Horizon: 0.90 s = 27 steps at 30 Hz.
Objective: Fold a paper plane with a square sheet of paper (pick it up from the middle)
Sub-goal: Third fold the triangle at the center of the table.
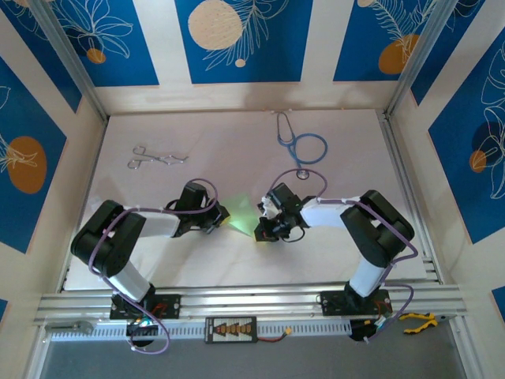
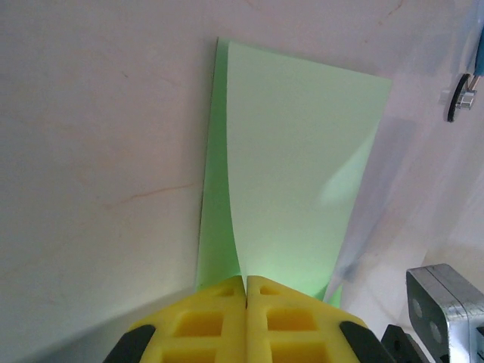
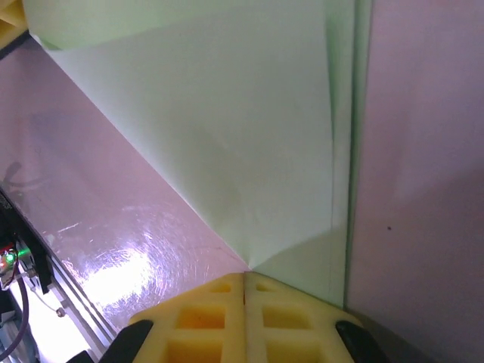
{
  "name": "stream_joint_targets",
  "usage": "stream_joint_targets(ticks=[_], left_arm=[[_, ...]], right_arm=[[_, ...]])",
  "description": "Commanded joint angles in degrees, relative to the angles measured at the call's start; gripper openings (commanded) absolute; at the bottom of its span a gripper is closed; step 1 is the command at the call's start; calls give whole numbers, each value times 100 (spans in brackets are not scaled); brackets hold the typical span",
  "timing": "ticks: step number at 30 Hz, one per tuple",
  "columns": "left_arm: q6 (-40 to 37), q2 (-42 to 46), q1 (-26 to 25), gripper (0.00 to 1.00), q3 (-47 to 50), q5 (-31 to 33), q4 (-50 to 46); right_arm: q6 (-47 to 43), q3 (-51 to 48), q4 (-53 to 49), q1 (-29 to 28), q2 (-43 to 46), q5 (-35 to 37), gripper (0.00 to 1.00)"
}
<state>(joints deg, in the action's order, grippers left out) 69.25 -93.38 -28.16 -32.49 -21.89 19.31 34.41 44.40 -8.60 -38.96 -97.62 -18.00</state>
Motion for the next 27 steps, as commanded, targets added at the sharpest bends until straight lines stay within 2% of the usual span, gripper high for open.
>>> stream_joint_targets(ticks=[1, 8, 16, 19, 27], left_arm=[[-149, -114, 101, 0, 93, -70, 94], [-149, -115, 126, 0, 127, -70, 116], [-158, -151, 127, 0, 122, -94, 131], [-149, -171, 125, 0, 150, -96, 160], [-130, -151, 128, 0, 168, -105, 187]], right_arm=[[19, -214, -116, 34, -92, 78, 5], [179, -388, 320, 181, 419, -467, 6], [-13, -476, 145, 336, 561, -295, 6], [-66, -443, 148, 287, 480, -474, 6], [-67, -474, 39, 235, 347, -32, 5]])
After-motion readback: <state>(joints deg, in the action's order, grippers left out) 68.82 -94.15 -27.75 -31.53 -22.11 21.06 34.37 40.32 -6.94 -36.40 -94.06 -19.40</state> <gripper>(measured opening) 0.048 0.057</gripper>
